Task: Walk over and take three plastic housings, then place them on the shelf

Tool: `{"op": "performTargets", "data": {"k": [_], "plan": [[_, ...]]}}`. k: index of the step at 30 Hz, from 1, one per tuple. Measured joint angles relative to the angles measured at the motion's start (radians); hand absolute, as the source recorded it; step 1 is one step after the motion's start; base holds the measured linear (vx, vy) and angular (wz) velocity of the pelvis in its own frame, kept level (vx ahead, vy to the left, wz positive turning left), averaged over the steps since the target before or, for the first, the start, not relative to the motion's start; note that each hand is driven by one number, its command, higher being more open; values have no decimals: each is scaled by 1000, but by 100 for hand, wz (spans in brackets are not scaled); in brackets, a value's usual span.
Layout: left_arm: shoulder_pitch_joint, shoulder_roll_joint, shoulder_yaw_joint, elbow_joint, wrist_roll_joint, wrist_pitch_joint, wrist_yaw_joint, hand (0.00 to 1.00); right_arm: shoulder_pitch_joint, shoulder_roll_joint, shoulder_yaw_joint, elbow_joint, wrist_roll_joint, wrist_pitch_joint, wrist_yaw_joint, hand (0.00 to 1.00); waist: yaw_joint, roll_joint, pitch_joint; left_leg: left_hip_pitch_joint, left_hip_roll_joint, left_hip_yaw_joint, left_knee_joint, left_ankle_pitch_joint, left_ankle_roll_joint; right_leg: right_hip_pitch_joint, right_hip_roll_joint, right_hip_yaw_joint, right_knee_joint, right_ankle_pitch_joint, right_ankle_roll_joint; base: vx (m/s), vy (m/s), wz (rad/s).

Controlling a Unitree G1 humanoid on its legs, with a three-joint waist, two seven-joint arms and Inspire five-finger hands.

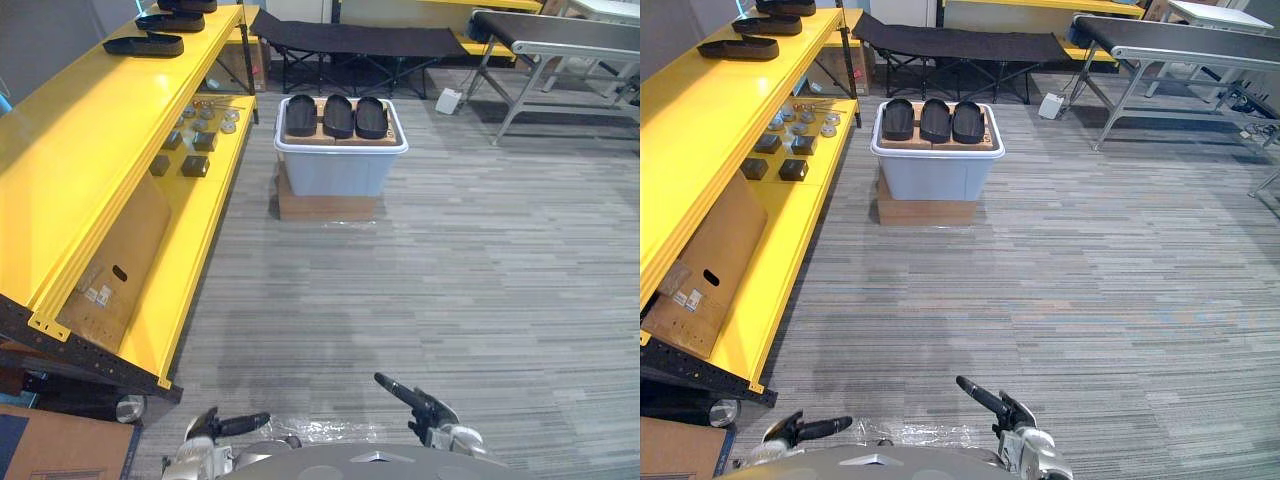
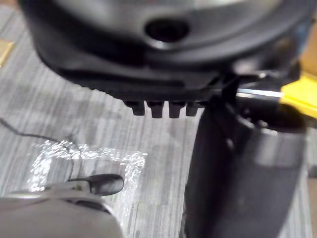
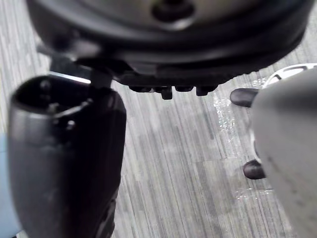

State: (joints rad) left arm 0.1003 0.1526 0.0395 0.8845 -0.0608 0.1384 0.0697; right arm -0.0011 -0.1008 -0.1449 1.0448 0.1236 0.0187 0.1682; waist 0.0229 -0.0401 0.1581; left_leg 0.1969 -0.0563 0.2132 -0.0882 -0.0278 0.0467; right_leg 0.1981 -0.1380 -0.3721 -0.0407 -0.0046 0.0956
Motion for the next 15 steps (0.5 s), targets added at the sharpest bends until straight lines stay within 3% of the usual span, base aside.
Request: {"op": "performTargets", "data": {"k": [6,10,15], "plan": [[-74,-18,-76,-15,16,-10,-79,100,-58,-22,27,-2,4,-4,-8,100,-10,0,1,-5,-8,8,5,1,2,-1,-1,8,-15,15,4,9,7,-4],[-77,-29,-83,-12,-42,-10,-79,100,-61,-20,39,-1,44,1,-22,100,-26,7,5,6,-6,11,5,-2,-3,14,0,10,-15,15,4,-10,-4,-2],[-64,-32,-82,-10,-95,-10,-55,100,-55,-13,38,-1,58,-1,-109,100,-26,17,10,9,-2,14,5,-3,-5,13,-2,15,-11,19,-1,-78,-2,-3]]}}
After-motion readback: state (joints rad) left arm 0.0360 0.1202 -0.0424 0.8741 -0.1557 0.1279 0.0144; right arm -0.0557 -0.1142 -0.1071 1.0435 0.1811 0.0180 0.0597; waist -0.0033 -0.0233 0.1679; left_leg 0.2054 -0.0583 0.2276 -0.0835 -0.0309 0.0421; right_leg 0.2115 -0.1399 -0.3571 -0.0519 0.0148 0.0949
